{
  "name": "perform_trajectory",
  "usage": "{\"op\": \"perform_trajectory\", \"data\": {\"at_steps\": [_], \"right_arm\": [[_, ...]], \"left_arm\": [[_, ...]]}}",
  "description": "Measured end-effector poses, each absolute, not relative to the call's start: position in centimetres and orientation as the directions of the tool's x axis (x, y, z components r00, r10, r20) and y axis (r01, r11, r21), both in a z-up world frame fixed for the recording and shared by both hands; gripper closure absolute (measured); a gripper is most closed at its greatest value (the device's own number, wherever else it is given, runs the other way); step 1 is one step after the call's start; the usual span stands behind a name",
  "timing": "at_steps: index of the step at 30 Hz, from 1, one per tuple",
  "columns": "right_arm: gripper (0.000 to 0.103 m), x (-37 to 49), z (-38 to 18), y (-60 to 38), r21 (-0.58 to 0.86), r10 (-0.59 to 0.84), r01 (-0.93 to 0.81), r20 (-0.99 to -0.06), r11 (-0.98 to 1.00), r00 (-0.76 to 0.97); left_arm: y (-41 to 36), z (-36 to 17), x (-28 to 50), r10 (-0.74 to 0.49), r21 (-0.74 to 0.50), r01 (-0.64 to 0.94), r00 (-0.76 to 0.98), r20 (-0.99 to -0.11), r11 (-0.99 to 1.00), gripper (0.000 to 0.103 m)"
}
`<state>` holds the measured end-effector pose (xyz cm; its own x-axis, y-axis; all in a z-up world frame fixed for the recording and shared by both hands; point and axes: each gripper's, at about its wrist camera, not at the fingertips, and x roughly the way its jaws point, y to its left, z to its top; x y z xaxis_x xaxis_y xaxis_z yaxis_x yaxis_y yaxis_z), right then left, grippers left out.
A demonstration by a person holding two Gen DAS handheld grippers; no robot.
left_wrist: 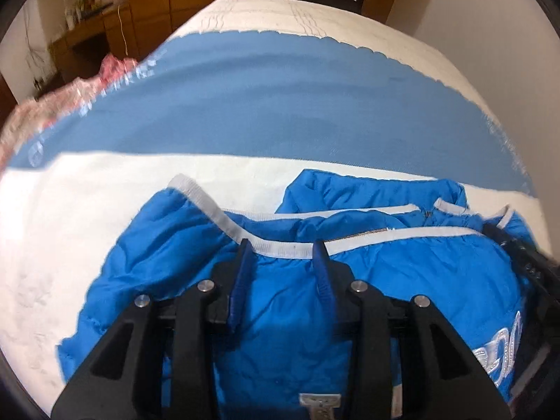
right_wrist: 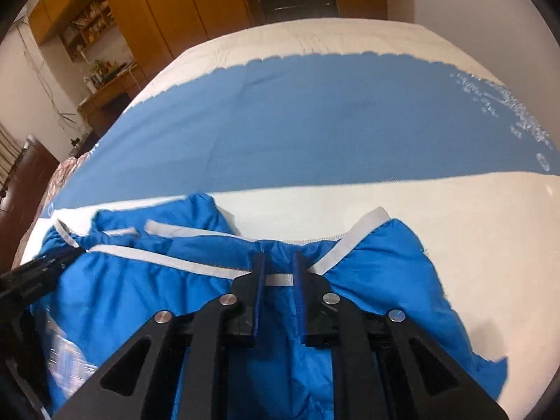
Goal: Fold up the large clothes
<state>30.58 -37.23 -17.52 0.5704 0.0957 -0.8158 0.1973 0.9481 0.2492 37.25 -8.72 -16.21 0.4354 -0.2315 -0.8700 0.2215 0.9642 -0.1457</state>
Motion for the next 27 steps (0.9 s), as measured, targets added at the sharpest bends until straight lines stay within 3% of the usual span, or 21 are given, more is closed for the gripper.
{"op": "perform_trajectory", "data": {"at_steps": [5, 9, 12, 15, 18, 22, 27], "right_arm": [[0.091, 29.9, -16.4, -37.3, 0.261, 0.113, 0.187, -0.815, 0.947, 0.569], [0.088, 27.2, -14.0, -37.9, 0.262, 0.101, 0.170, -0.774, 0.950, 0.626], [0.092, 27.2, -15.2, -39.2, 0.241, 0.076, 0.204, -0.801, 0.949, 0.594], [0.094, 27.3, -17.1, -39.8, 0.271, 0.098, 0.209, -0.798, 0.940, 0.595], [0.094, 27.7, -17.1, -39.6, 0.248, 0.081, 0.206, -0.803, 0.947, 0.591], [0.091, 26.2, -15.0, -40.8, 0.333, 0.149, 0.213, -0.791, 0.919, 0.593], [0.082, 20.5, -10.5, -42.6, 0.352, 0.158, 0.175, -0.738, 0.919, 0.655]], "left_arm": [[-9.1, -15.4, 37.2, -0.206, -0.112, 0.236, 0.425, -0.881, 0.965, 0.067], [-7.9, -13.5, 35.9, -0.185, -0.082, 0.224, 0.488, -0.853, 0.971, 0.060], [-6.2, -15.1, 36.7, -0.184, -0.107, 0.189, 0.456, -0.871, 0.976, 0.067], [-5.9, -16.3, 37.2, -0.187, -0.118, 0.176, 0.455, -0.871, 0.977, 0.068], [-7.1, -16.5, 36.8, -0.121, -0.032, 0.192, 0.473, -0.873, 0.981, 0.067], [-6.1, -14.2, 36.3, -0.129, -0.066, 0.151, 0.460, -0.879, 0.986, 0.069], [-1.6, -9.6, 31.8, -0.152, -0.085, 0.148, 0.541, -0.827, 0.985, 0.051]]}}
